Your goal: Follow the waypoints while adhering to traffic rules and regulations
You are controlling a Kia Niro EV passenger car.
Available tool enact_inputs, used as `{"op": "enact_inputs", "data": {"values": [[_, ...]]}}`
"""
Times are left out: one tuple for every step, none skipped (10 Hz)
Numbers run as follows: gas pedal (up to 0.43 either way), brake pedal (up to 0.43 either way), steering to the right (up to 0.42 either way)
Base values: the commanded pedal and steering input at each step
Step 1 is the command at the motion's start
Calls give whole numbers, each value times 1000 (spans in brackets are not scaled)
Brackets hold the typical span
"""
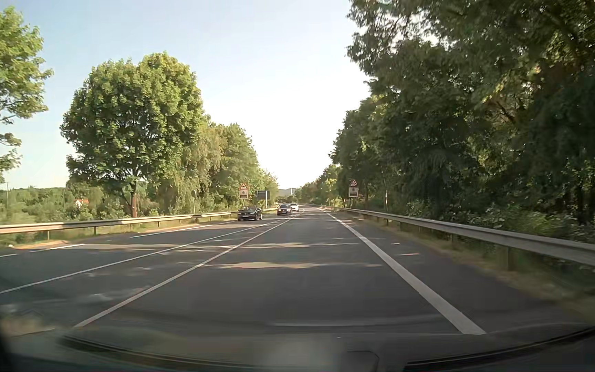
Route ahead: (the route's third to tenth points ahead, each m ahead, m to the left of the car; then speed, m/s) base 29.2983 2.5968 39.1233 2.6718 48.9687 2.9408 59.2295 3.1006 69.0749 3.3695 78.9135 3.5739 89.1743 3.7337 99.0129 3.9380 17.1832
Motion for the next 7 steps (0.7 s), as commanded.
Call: {"op": "enact_inputs", "data": {"values": [[339, 6, -2], [331, 6, -2], [319, 6, -2], [280, 6, -2], [268, 6, -2], [268, 6, -2], [268, 6, -2]]}}
